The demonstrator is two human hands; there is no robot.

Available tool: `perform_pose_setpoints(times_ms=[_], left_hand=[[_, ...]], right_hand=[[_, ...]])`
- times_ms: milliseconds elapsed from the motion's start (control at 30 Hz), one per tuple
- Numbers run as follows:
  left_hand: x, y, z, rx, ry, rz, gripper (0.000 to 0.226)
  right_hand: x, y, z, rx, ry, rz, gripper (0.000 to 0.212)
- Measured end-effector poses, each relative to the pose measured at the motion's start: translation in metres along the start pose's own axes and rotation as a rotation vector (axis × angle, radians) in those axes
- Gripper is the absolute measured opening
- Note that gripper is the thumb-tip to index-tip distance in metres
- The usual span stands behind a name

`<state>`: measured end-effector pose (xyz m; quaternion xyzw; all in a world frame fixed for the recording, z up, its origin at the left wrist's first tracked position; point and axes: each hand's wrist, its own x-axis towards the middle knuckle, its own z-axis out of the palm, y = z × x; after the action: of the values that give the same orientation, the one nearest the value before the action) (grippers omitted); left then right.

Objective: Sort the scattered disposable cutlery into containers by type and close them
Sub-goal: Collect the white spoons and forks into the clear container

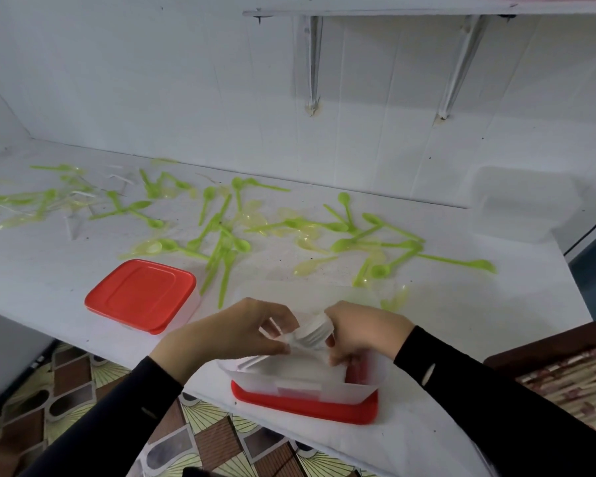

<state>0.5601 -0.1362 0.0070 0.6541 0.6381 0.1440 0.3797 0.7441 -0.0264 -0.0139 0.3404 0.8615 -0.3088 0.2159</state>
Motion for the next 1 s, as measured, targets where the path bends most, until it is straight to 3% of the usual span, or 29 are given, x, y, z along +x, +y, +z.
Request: perform_pose_setpoints(times_ms=[133,233,333,533,833,1000], left_hand=[[0.005,0.0,0.009,0.089,-0.202,0.001,0.028],[0.013,-0.002,0.018,0.196,-0.243,0.013,0.035],[0.019,0.0,0.023,0.282,-0.22,0.019,0.036],[0.029,0.012,0.036,0.485,-0.125,0.118,0.037],[0.035,0.023,0.044,0.76,-0.014,0.279,0.034],[0.04,0.023,0.041,0.81,-0.023,0.228,0.033]], right_hand=[[-0.005,-0.004,-0.005,-0.209,0.028,-0.008,0.018],[-0.005,-0.005,-0.005,-0.262,0.016,-0.031,0.015],[-0.009,-0.003,-0.015,-0.174,0.018,-0.048,0.007],[-0.018,0.007,-0.038,0.139,0.348,-0.147,0.01],[-0.017,0.012,-0.036,0.155,0.392,-0.176,0.009],[-0.02,0.011,-0.036,0.08,0.325,-0.118,0.014]])
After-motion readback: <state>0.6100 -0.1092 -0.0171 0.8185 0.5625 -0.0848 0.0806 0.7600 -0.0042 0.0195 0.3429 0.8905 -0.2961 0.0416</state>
